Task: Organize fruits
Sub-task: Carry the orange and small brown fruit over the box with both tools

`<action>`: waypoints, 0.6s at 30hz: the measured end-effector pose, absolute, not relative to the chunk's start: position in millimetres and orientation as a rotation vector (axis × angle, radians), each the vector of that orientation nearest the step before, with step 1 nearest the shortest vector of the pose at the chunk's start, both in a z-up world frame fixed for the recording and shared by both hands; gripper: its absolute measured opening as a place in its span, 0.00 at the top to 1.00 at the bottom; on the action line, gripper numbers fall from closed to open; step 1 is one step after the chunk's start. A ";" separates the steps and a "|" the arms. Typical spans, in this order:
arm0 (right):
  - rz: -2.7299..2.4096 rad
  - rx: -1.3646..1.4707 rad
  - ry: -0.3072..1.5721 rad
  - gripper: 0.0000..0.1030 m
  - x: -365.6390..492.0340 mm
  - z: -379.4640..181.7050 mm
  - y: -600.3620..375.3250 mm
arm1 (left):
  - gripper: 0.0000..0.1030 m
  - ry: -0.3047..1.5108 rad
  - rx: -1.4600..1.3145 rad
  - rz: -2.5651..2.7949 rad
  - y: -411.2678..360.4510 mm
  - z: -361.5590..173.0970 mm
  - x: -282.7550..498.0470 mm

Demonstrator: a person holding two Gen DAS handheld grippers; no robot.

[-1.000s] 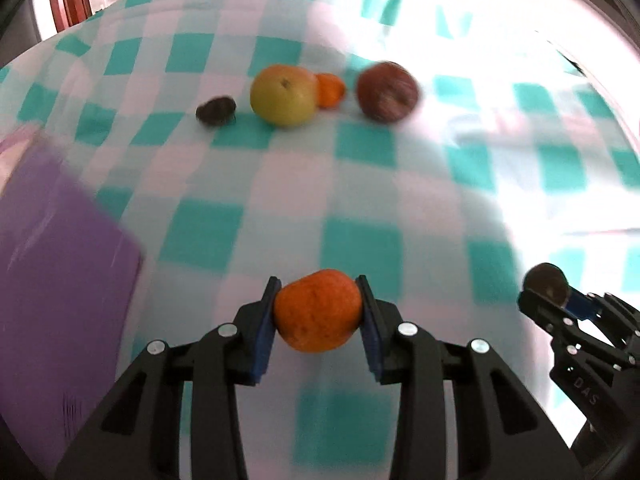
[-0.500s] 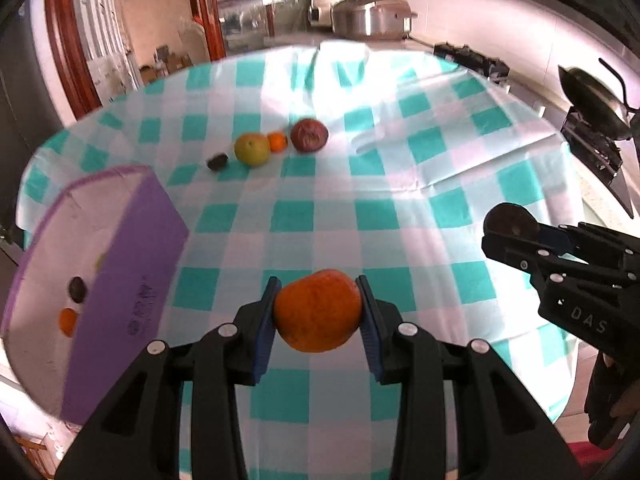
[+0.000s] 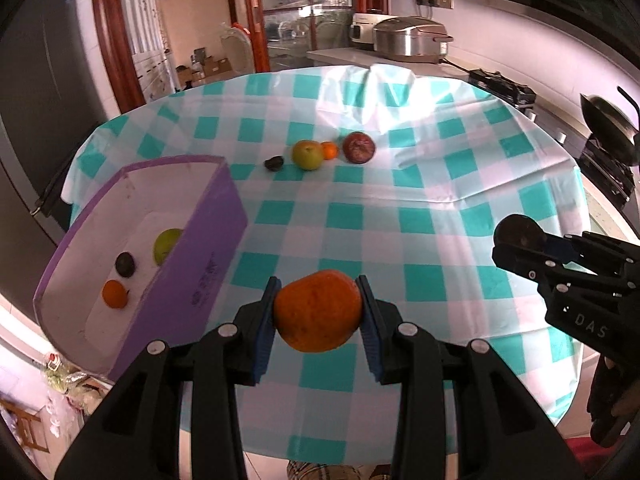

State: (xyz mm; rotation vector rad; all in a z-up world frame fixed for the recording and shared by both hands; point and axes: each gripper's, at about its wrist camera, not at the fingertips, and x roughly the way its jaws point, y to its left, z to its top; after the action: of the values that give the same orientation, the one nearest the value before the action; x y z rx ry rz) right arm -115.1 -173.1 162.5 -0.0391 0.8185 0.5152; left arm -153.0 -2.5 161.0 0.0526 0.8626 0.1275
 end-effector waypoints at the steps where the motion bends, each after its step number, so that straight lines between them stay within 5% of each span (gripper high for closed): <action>1: 0.520 -0.041 0.822 0.64 -113.0 161.7 -167.7 | 0.63 0.864 0.049 0.135 2.4 160.7 -153.0; 18: 0.546 -0.089 0.866 0.64 -56.9 157.7 -56.8 | 0.63 0.851 0.066 0.066 95.5 170.1 -105.0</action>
State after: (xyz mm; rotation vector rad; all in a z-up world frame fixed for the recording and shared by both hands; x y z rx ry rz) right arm -56.9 -56.8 157.7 -0.0892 0.8663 0.5459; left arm -105.0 95.5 170.1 0.0660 0.8506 0.0658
